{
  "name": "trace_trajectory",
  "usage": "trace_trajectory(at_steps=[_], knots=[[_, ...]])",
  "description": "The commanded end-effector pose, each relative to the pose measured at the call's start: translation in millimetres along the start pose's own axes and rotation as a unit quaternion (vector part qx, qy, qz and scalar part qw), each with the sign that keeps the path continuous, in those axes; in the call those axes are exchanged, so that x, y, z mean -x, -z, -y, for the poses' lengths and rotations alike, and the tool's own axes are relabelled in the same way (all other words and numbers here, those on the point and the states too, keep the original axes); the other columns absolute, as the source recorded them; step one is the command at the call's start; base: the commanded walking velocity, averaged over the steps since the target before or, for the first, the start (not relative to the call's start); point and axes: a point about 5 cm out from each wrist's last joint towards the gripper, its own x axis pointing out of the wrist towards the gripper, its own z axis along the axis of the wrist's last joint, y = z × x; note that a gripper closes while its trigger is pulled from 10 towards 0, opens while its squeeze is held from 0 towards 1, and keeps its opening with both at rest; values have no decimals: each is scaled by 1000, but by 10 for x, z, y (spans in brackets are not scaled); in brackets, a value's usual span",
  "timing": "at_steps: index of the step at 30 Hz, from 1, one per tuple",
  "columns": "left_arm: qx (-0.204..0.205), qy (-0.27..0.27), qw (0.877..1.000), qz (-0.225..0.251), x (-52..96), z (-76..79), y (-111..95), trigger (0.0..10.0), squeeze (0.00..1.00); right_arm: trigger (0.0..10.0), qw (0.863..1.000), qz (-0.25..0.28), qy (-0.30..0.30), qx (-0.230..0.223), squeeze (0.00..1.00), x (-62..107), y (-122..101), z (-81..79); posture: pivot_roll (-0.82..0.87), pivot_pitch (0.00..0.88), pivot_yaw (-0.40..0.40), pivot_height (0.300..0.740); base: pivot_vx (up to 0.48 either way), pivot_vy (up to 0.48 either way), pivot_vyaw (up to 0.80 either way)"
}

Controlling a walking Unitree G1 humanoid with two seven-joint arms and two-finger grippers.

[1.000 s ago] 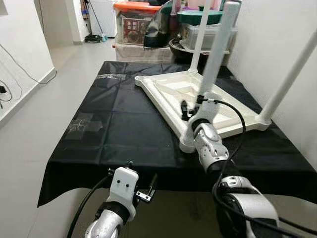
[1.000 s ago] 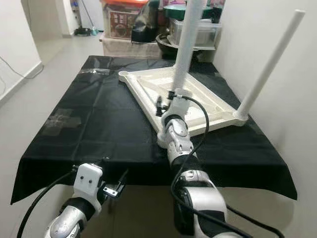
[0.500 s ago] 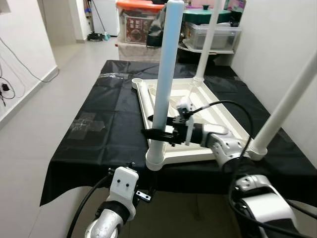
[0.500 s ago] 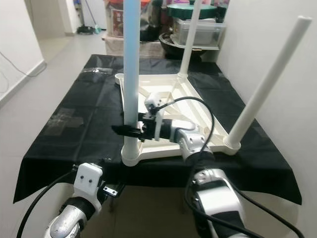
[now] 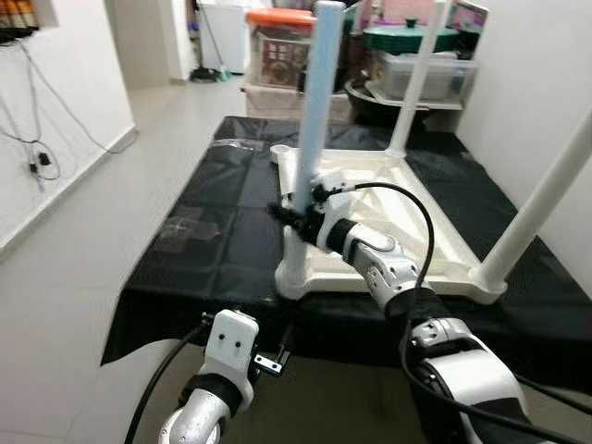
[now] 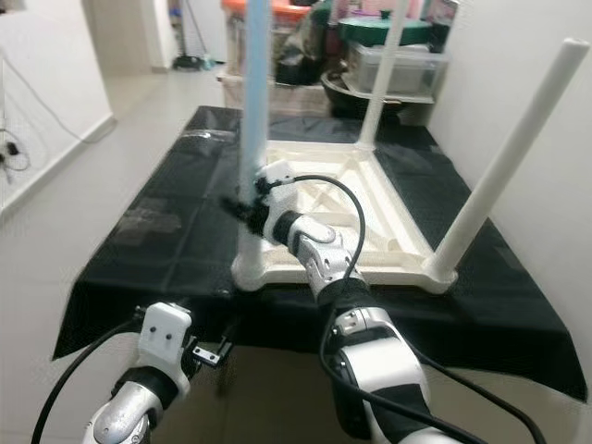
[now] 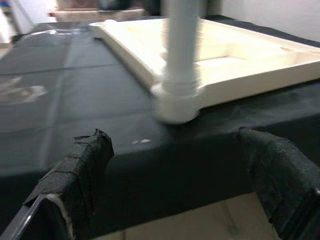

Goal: Building children table

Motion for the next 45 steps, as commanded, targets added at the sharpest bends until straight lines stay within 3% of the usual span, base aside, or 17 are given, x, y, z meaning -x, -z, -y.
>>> trace_trajectory(at_steps=[1,5,9,10,12,13,17,19,24,26,29,33,38,39,40,44,45], knots=[[2,3,1000,-6,-6,17,21,10000,0,0,973,-30,230,-20,0,206,176,540,88,18,-84,740,0,0,0],[2,3,1000,-6,-6,14,21,10000,0,0,942,-22,333,-40,0,327,214,637,91,20,-82,740,0,0,0],[1,3,1000,-6,-9,10,19,10000,0,549,945,-3,324,-48,0,259,153,456,91,24,-82,740,0,0,0],[1,3,1000,-6,-10,9,18,10000,0,10000,957,12,284,-55,0,181,113,312,88,27,-80,740,0,0,0],[1,3,1000,-6,-10,9,17,10000,0,10000,965,22,253,-57,0,131,83,214,90,27,-81,740,0,0,0],[1,2,1000,-6,-11,8,17,10000,0,10000,977,39,199,-65,1000,80,46,100,90,29,-84,740,0,0,0],[1,2,1000,-7,-3,10,22,10000,0,10000,986,68,136,-66,1000,35,-15,-16,87,16,-79,740,0,0,0],[1,3,1000,-7,-6,6,24,10000,0,10000,989,85,53,-106,0,10,-97,-66,85,18,-73,740,0,0,0],[1,5,1000,-7,-16,5,25,10000,0,10000,973,50,-205,-94,0,81,-151,-103,82,19,-74,740,0,0,0],[1,5,1000,-7,-16,5,25,10000,0,10000,973,50,-205,-94,0,81,-151,-103,82,19,-74,740,0,0,0],[1,5,1000,-8,-15,1,26,10000,0,10000,909,-6,-415,-19,0,261,-122,-171,89,19,-77,740,0,0,0],[1,4,1000,-8,-12,-2,25,10000,0,10000,882,-27,-470,15,0,278,-90,-256,90,21,-77,740,0,0,0],[0,3,1000,-8,-10,-6,24,10000,0,10000,881,-35,-470,37,0,198,-31,-434,96,23,-82,740,0,0,0],[0,3,1000,-8,-8,-7,25,10000,0,3569,887,-31,-460,39,0,169,-28,-474,99,23,-82,740,0,0,0],[0,2,1000,-8,-7,-9,25,10000,0,0,898,-24,-438,30,0,131,-47,-494,99,25,-82,740,0,0,0],[0,1,1000,-8,-6,-11,23,10000,0,0,926,-2,-377,21,0,64,-98,-476,97,26,-81,740,0,0,0],[0,2,1000,-8,-6,-10,23,10000,0,0,970,9,-242,-8,0,-16,-124,-297,95,28,-79,740,0,0,0]])
